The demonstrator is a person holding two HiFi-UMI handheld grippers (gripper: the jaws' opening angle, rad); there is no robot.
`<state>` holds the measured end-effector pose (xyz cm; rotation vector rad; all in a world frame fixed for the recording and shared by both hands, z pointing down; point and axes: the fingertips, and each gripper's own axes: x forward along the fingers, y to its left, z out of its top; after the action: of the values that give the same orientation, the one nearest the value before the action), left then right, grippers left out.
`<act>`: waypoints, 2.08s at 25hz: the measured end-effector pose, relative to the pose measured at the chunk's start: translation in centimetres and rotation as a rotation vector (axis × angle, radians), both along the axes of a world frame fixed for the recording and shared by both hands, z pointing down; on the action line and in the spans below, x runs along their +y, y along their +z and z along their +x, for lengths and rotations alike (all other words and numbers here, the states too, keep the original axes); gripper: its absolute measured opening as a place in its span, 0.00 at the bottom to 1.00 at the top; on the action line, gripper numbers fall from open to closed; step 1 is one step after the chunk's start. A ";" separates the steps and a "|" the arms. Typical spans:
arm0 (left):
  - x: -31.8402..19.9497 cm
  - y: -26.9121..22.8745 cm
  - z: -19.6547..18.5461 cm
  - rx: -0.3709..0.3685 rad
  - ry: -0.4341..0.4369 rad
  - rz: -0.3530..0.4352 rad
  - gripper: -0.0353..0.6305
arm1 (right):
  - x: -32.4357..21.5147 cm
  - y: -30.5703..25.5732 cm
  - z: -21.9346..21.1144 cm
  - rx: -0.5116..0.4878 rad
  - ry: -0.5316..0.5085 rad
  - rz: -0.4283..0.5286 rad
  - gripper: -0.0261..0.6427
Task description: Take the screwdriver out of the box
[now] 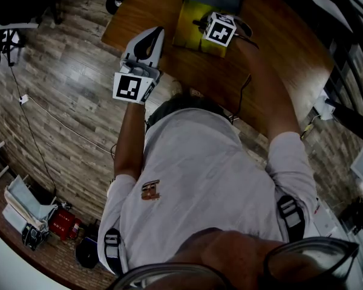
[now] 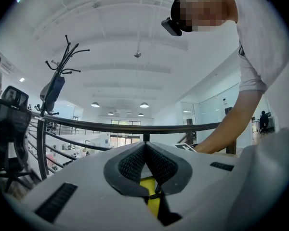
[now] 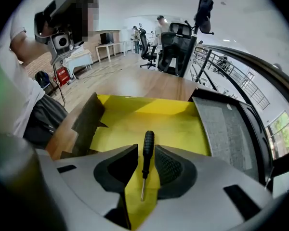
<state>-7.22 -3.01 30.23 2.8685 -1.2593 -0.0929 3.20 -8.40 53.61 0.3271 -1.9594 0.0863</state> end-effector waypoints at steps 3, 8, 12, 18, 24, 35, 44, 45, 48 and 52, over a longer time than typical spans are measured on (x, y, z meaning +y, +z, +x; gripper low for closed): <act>0.0 0.3 0.0 -0.003 -0.007 -0.010 0.08 | 0.0 0.3 0.1 0.005 -0.003 -0.014 0.21; -0.1 0.9 0.0 0.001 -0.010 -0.017 0.08 | -0.4 0.9 0.5 -0.018 0.017 -0.048 0.21; -0.1 1.3 -0.1 -0.020 -0.029 -0.042 0.08 | 0.3 1.3 0.5 -0.050 0.033 -0.094 0.18; 0.2 0.7 -0.3 -0.004 -0.017 -0.023 0.08 | 0.8 0.9 0.0 -0.058 0.033 -0.078 0.16; 0.6 0.3 -1.0 -0.008 -0.013 -0.017 0.08 | 1.1 -0.9 -1.1 -0.088 0.024 0.012 0.16; 2.0 -0.4 -0.1 0.005 0.029 0.000 0.08 | 3.3 -9.6 -3.0 -0.323 0.082 0.233 0.16; 2.7 -0.8 1.9 0.025 0.074 0.007 0.08 | 5.7 -17.9 -2.8 -0.581 0.186 0.334 0.16; 2.8 -0.9 2.1 0.027 0.079 0.009 0.08 | 5.9 -18.7 -2.7 -0.614 0.200 0.339 0.16; 3.0 -1.4 2.6 0.028 0.093 0.015 0.08 | 6.8 -21.1 -2.4 -0.726 0.243 0.349 0.16; 3.4 -2.0 3.0 0.034 0.107 0.027 0.08 | 8.3 -23.8 -2.2 -0.878 0.288 0.365 0.16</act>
<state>-4.26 0.36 28.26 2.9369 -1.1052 -0.1588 0.97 -0.13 29.83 0.9314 -2.7848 0.0605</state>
